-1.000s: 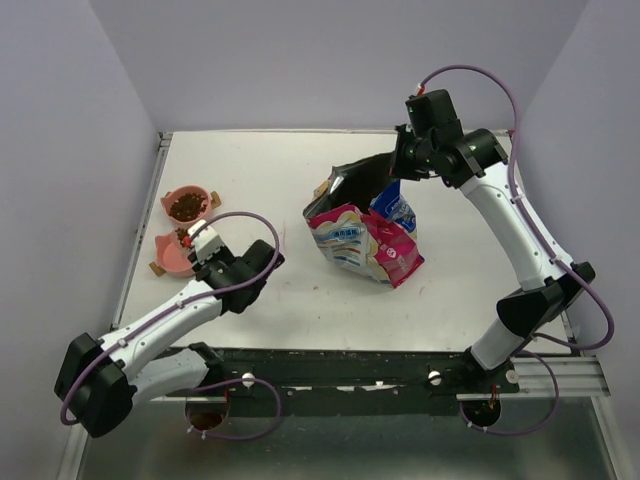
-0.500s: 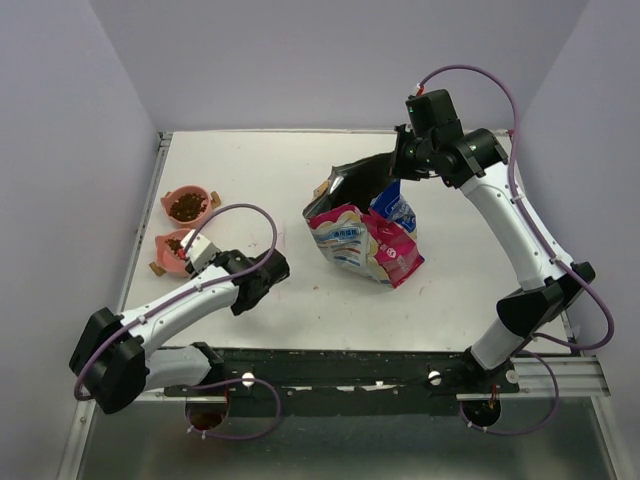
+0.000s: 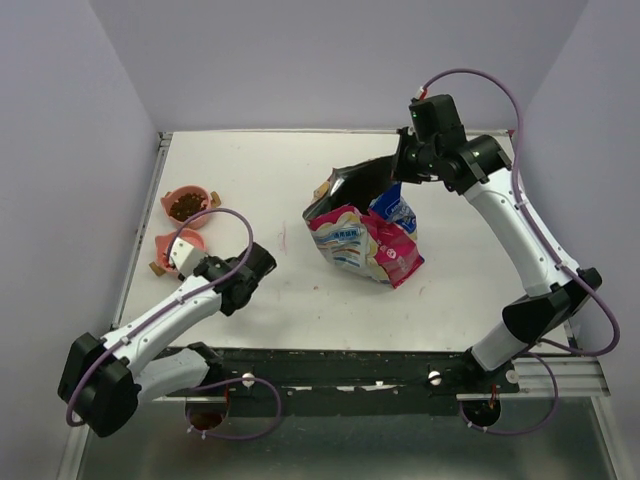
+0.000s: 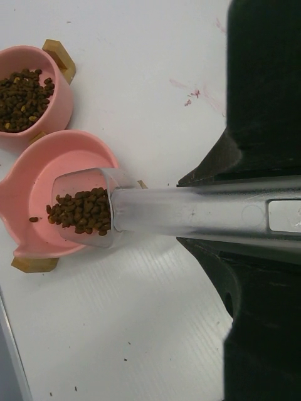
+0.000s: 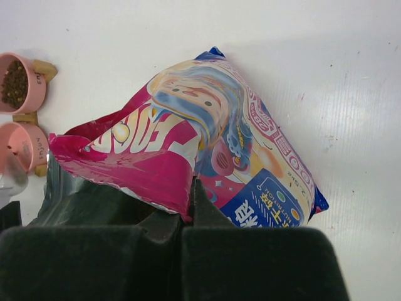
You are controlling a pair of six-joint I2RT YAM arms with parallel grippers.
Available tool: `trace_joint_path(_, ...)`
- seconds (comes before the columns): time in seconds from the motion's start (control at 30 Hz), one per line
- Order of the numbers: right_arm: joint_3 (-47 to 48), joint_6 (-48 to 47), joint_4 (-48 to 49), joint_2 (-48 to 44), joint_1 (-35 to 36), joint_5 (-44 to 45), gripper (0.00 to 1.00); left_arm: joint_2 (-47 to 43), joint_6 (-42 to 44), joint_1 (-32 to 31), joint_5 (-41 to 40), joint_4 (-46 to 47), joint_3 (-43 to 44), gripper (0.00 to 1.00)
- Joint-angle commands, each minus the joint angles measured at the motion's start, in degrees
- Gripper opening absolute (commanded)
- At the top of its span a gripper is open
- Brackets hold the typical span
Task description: Serve the pet food
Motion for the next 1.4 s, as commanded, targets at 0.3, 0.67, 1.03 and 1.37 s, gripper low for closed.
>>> trace_joint_path(0.3,-7.98,1.52,8.18,-9.58,-1.06,1.85,0.0,-11.03,23.65,13.89,18.63,18.4,-0.68,0.0)
trace_joint_path(0.67,-11.15,2.67,11.88,-10.9,-1.15,0.7,0.0,-15.87,25.14,29.43,42.0,17.33,1.97,0.0)
trace_joint_path(1.03,-10.44,2.23,12.23,-11.34,-1.24,2.81,0.0,-16.66,24.01,43.24,56.25,13.82,6.45,0.0)
trace_joint_path(1.37,-9.83,2.23,12.05,-10.82,-1.24,1.85,0.0,-16.84,18.73,48.25,58.02,9.95,10.49,0.0)
